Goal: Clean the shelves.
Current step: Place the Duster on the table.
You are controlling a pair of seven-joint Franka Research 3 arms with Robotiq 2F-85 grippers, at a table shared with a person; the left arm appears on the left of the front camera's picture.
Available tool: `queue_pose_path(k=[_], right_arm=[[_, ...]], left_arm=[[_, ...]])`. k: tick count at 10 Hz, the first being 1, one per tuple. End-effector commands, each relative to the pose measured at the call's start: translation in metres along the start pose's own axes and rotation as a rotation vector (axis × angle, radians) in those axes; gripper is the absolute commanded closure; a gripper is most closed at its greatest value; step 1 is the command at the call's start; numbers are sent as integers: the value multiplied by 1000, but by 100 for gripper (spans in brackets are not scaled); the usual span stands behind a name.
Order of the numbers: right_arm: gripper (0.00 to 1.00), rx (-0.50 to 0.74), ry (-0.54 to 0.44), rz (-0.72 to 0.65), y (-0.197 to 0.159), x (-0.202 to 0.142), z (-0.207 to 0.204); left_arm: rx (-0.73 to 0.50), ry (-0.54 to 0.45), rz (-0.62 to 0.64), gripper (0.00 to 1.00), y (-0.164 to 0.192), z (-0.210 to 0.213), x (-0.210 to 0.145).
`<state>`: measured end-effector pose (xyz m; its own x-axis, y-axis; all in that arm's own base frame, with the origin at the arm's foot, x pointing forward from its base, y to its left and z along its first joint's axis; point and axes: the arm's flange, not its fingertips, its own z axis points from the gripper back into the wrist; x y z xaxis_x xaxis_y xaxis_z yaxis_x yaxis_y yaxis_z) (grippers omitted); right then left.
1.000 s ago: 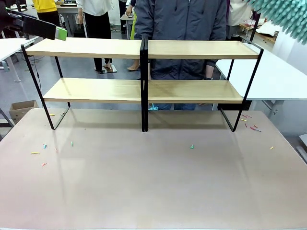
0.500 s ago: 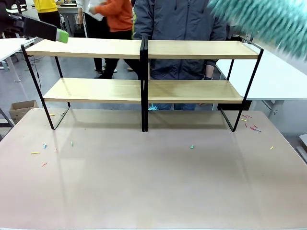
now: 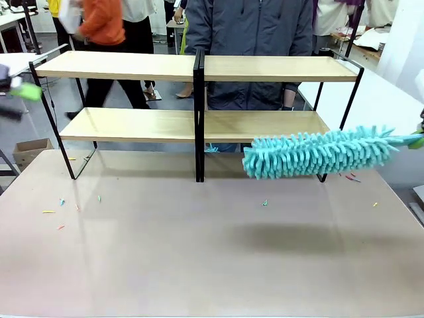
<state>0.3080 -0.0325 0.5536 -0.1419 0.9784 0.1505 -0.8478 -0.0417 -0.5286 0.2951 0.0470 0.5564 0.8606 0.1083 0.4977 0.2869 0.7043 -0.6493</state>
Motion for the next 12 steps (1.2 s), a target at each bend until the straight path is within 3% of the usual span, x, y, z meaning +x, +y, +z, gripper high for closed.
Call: queue_pose_path(k=[1, 2, 3, 4, 5, 6, 8, 11, 12], right_arm=[[88, -95, -37, 20, 76, -11, -88], [88, -50, -87, 13, 81, -14, -106], [88, -2, -103, 0, 88, -17, -119], [88, 42, -152, -17, 95, -18, -127], [88, 88, -160, -23, 104, -20, -133], [88, 164, -151, -22, 118, -24, -139], [88, 202, -145, -65, 138, -32, -147], [88, 247, -112, -46, 139, -34, -149], [68, 250, -113, -50, 139, -35, -147]], left_arm=[[-71, 124, 515, 0, 96, -58, -126], [-352, 232, 647, 0, 126, -77, -149], [-616, 142, 718, 0, 149, -84, -167], [-658, 48, 749, 0, 161, -78, -168], [-667, -54, 760, 0, 171, -72, -163], [-413, 112, 511, 0, 179, -8, -79], [-413, 112, 511, 0, 179, -8, -79], [-413, 112, 511, 0, 179, -8, -79], [-413, 112, 511, 0, 179, -8, -79]])
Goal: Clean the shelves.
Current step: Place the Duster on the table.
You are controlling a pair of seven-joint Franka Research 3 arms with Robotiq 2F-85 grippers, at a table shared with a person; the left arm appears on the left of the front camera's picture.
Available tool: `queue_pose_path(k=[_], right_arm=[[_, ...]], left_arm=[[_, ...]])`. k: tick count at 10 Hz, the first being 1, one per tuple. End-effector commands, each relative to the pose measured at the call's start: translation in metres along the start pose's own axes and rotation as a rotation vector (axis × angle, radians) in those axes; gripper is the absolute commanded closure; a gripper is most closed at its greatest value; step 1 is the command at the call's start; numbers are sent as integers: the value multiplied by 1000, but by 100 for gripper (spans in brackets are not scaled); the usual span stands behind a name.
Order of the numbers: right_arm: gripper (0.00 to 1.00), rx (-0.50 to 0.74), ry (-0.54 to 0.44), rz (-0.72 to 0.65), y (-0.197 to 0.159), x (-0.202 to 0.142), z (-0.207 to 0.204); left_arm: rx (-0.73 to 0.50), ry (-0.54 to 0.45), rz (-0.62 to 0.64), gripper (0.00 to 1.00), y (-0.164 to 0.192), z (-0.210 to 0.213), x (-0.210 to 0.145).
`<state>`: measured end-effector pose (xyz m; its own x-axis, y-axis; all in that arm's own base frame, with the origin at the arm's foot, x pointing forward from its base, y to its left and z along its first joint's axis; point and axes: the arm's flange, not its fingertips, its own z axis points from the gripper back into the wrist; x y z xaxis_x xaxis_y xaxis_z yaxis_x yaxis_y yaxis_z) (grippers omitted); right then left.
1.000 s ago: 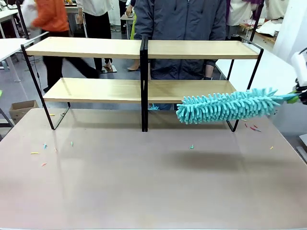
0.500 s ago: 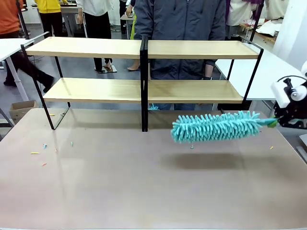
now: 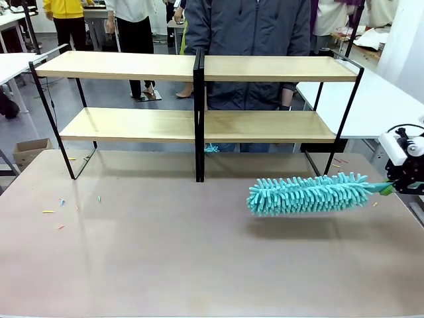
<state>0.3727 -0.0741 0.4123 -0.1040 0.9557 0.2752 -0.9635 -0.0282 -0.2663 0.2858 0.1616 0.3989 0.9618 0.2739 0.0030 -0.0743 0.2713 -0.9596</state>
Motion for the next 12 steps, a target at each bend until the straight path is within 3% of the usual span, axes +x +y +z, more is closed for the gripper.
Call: queue_pose_path(k=[1, 2, 3, 6, 7, 8, 9, 12], right_arm=[[32, -88, -10, -35, 110, 22, -29], [12, -141, -38, -129, 106, 21, -8], [0, -147, -62, -362, 103, 19, 22], [0, -30, -313, -901, 122, 37, 74], [0, 70, -428, -1055, 133, 51, 65], [0, 171, -473, -1197, 143, 61, 47], [0, 274, -544, -1295, 151, 67, 29], [0, 346, -667, -1472, 149, 78, 5]], left_arm=[[-23, 1, -18, 0, 2, -2, -5], [-23, 1, -18, 0, 2, -2, -5], [-23, 1, -18, 0, 2, -2, -5], [-23, 1, -18, 0, 2, -2, -5], [-23, 1, -18, 0, 2, -2, -5], [-23, 1, -18, 0, 2, -2, -5], [-23, 1, -18, 0, 2, -2, -5], [-23, 1, -18, 0, 2, -2, -5]])
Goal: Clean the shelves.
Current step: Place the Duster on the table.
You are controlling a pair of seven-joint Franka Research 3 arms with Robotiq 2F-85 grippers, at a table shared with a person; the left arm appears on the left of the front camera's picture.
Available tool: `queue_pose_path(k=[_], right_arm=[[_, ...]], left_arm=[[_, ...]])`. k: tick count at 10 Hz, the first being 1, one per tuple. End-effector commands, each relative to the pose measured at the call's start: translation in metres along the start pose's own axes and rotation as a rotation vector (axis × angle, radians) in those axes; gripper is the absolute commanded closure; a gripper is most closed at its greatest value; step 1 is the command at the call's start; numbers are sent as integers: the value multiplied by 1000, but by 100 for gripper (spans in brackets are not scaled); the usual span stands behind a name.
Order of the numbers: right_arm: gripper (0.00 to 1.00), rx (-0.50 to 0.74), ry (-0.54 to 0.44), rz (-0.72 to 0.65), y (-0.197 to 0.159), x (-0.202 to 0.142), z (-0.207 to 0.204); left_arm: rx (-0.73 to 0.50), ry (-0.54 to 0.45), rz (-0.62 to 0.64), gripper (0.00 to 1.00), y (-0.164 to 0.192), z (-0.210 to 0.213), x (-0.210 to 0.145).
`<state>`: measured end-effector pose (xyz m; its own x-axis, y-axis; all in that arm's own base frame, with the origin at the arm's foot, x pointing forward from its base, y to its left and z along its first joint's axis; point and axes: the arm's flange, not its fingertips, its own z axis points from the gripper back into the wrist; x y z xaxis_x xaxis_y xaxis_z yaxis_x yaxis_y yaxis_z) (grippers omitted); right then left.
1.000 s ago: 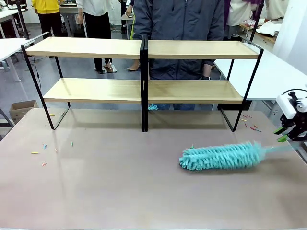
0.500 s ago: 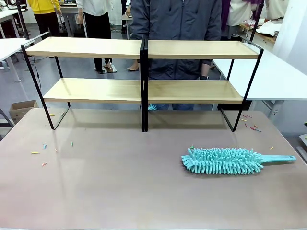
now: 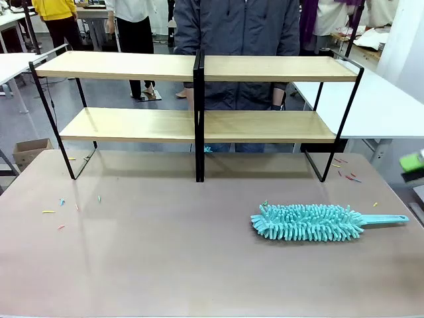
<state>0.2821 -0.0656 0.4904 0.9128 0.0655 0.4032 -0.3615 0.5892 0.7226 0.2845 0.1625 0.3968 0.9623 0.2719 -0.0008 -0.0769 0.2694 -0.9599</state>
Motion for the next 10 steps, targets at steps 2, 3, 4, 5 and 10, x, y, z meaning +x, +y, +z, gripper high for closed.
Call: queue_pose_path(k=[2, 3, 4, 5, 10], right_arm=[[0, 46, -96, -89, -21, -94, -95], [0, 26, -49, -54, -11, 7, -3], [0, 26, -49, -54, -11, 7, -3], [0, 26, -49, -54, -11, 7, -3], [0, 26, -49, -54, -11, 7, -3]], left_arm=[[-22, -2, -21, 0, 0, -3, -4], [-22, -2, -21, 0, 0, -3, -4], [-22, -2, -21, 0, 0, -3, -4], [-22, -2, -21, 0, 0, -3, -4], [-22, -2, -21, 0, 0, -3, -4]])
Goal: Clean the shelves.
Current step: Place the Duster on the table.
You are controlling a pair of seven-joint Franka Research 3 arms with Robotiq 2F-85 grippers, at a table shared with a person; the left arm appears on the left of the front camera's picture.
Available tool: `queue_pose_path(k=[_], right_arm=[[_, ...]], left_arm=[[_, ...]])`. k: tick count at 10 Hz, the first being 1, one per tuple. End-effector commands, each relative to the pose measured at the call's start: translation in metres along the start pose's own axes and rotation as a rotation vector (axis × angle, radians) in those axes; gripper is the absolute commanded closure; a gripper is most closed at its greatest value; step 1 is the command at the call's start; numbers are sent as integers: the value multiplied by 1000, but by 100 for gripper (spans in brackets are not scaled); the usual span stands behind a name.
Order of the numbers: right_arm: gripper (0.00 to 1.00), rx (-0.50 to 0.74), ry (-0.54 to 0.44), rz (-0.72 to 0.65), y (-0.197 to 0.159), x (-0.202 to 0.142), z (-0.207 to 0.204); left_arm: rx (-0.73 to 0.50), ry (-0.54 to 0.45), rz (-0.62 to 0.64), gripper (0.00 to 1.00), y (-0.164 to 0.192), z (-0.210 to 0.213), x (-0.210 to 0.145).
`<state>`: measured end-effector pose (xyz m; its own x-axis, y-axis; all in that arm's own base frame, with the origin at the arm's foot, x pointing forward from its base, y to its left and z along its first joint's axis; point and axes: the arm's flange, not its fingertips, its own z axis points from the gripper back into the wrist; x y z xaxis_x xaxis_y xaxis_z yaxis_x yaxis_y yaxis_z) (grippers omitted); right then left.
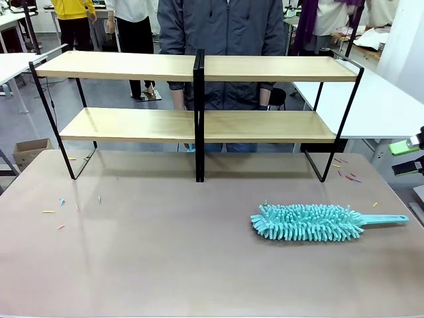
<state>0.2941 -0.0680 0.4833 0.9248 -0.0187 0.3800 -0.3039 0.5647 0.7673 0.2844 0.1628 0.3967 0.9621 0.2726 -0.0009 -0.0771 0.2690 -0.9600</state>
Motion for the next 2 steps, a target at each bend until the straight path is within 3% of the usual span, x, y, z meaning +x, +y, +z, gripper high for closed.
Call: queue_pose_path(k=[1, 2], right_arm=[[0, -6, 4, 16, 0, -1, 1], [0, -6, 4, 16, 0, -1, 1]], left_arm=[[-22, -1, -22, 0, 0, -3, -4], [-22, -1, -22, 0, 0, -3, -4]])
